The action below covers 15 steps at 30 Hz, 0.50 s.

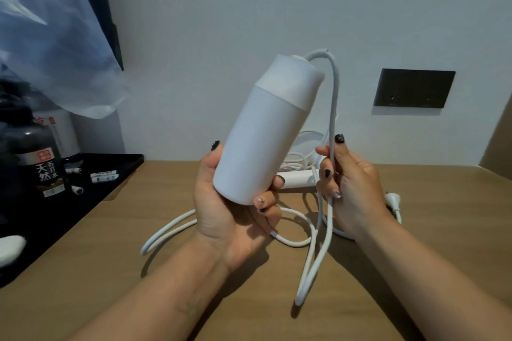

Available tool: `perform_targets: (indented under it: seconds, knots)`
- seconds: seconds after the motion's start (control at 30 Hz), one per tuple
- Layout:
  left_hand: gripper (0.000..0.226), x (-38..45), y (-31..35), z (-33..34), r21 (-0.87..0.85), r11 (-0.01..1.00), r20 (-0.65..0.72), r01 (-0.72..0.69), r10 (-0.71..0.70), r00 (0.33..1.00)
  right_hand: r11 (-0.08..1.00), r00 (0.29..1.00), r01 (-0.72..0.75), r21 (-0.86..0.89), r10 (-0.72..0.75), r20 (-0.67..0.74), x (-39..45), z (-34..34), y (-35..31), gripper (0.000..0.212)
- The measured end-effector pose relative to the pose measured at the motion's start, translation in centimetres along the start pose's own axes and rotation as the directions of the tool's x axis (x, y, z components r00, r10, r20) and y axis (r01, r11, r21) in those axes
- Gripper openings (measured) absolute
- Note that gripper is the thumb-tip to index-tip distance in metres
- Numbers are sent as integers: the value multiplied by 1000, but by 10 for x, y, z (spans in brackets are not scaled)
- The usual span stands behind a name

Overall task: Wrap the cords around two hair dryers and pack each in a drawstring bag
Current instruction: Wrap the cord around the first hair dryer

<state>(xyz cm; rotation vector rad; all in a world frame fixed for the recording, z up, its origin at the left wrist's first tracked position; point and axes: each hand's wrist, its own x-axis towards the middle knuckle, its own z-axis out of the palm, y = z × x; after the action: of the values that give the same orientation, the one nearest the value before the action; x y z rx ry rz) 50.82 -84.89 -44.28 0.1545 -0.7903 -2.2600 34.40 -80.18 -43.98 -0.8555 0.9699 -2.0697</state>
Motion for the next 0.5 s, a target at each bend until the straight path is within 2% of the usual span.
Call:
perform_targets:
  seconds: [0.17, 0.3, 0.37, 0.43, 0.5]
  knots:
    - [64, -1, -2, 2, -3, 1000, -3, -27, 27, 1000, 995, 996, -86, 43, 84, 40, -3, 5, 11, 27]
    - [70, -1, 4, 5, -43, 997, 5, -59, 59, 998, 914, 964, -249, 320, 202, 175, -2, 7, 13, 18]
    - [72, -1, 8, 4, -62, 994, 7, -94, 95, 995, 849, 924, -362, 384, 272, 270, -3, 6, 14, 19]
    - [72, -1, 12, 2, -69, 990, 12, -124, 125, 992, 818, 885, -440, 370, 327, 331, -3, 6, 15, 20]
    - [68, 2, 15, -1, -25, 990, -2, -136, 136, 991, 825, 871, -471, 314, 379, 312, -1, 5, 15, 19]
